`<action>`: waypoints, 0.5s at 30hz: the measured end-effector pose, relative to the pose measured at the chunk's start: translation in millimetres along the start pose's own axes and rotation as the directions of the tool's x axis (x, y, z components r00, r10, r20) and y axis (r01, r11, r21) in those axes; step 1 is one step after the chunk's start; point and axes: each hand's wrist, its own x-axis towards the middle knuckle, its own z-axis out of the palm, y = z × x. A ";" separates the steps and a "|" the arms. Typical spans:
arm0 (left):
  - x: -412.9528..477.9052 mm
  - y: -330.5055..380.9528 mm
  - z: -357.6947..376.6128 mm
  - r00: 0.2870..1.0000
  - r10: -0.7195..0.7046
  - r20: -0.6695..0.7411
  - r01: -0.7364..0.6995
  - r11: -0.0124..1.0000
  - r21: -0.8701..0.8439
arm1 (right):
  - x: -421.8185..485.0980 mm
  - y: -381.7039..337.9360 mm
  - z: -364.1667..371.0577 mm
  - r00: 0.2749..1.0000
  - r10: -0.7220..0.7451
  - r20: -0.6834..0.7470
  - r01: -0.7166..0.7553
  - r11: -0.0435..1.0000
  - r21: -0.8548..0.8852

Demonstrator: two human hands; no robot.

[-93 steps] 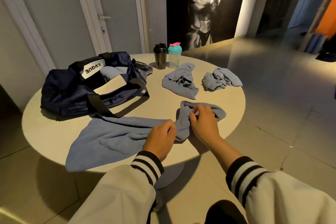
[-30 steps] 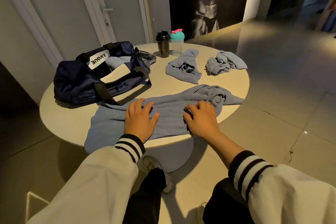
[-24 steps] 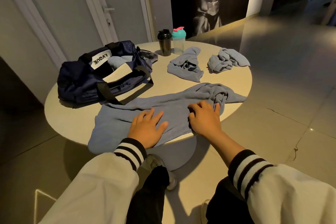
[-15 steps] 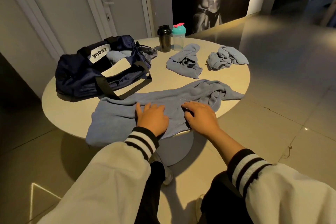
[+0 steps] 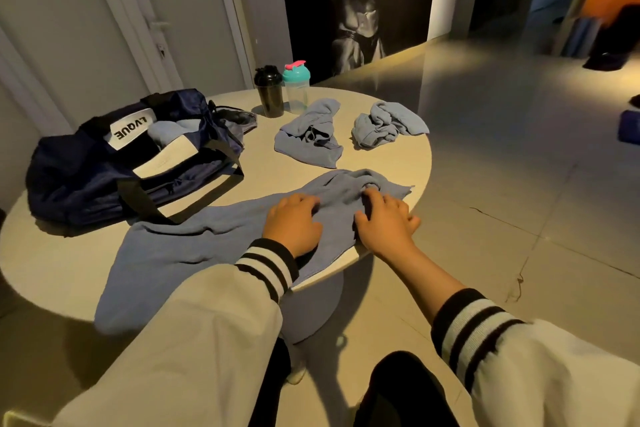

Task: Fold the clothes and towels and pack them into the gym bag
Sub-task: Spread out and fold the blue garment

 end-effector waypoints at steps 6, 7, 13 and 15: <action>26.9 8.0 23.7 0.996 -0.023 -0.083 -0.005 0.946 -0.323 | 19.1 -12.7 4.3 0.995 -0.091 -0.030 0.096 0.952 0.290; 26.5 6.4 28.0 0.994 0.003 -0.106 -0.028 0.972 -0.233 | 23.5 -10.7 2.6 0.997 -0.037 -0.067 0.054 0.960 0.273; 22.7 5.1 39.5 0.980 0.187 -0.069 -0.190 0.981 -0.039 | 47.8 -16.0 6.9 0.991 0.063 0.120 -0.070 0.996 0.050; 25.2 0.6 41.1 0.973 0.228 -0.029 -0.229 0.971 -0.067 | 55.4 -22.8 10.8 0.985 -0.040 0.167 0.006 0.980 0.201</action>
